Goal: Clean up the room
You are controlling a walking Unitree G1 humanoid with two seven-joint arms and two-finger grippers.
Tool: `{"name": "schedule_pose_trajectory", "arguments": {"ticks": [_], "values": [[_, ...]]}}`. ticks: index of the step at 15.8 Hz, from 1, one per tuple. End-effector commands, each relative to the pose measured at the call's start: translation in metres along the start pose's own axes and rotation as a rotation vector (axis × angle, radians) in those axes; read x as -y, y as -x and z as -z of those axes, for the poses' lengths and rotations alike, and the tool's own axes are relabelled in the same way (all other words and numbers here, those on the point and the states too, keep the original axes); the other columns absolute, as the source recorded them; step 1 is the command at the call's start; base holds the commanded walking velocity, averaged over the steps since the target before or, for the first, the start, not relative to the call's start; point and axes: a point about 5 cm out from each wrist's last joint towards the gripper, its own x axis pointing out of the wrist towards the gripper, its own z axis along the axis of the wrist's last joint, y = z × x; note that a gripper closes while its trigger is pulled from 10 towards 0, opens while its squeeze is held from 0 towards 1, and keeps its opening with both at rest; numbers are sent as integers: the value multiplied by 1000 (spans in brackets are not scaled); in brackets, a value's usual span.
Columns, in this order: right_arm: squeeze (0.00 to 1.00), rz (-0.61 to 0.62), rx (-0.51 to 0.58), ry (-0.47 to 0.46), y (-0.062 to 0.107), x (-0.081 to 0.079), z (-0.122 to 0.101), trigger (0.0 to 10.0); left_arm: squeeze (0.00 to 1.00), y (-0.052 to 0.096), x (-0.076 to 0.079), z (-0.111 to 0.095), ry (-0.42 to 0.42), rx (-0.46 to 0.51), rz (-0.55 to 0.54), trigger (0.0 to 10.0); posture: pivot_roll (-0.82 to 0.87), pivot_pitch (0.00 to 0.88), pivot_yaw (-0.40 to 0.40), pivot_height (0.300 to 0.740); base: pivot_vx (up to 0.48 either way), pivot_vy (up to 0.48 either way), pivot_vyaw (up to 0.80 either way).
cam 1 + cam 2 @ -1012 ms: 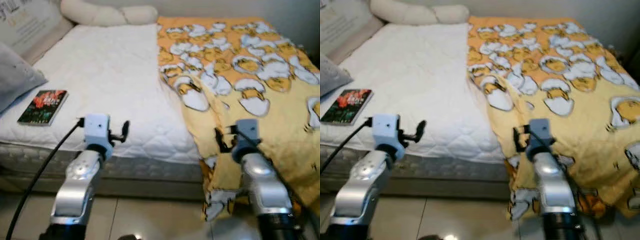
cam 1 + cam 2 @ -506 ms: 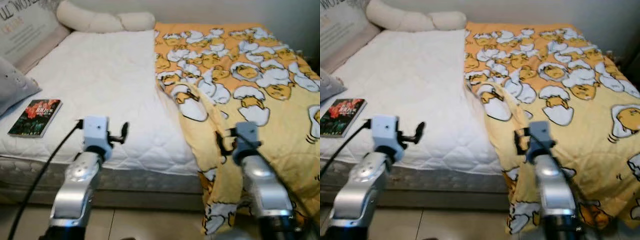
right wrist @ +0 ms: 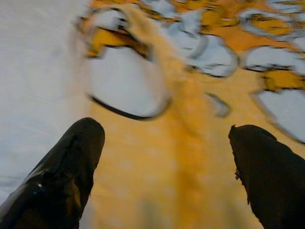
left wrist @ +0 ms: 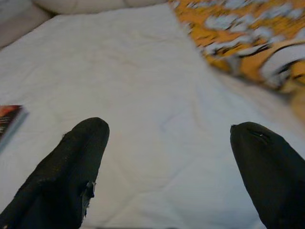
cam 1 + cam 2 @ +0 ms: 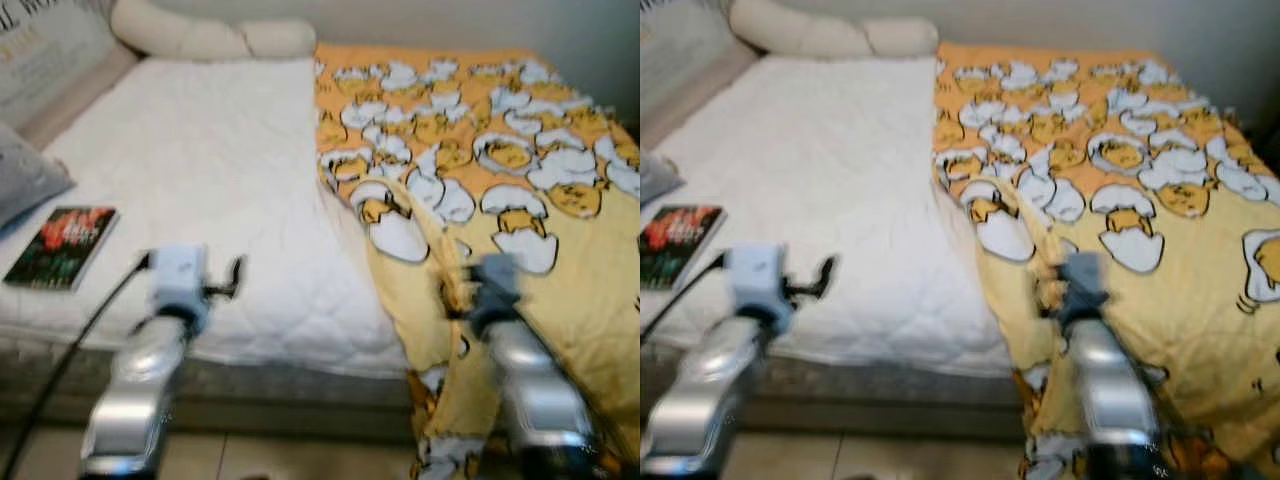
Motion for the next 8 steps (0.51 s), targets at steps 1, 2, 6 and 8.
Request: {"name": "schedule_pose_trajectory", "arguments": {"ticks": [1,2,6,8], "values": [[318,19,-18,28,-5,14,1,10000,0,-3,12,-6,-19,11,82,10000,-49,0,49,740,0,0,0],[584,14,-33,43,-8,15,1,10000,0,-3,14,-6,-36,0,114,10000,-49,0,54,740,0,0,0],[1000,26,-154,143,-45,23,7,10000,0,6,29,-7,-173,-47,435,10000,-3,0,45,740,0,0,0],[1000,37,-188,153,-57,29,8,10000,0,12,28,-16,-211,-47,536,10000,40,0,40,740,0,0,0]]}}
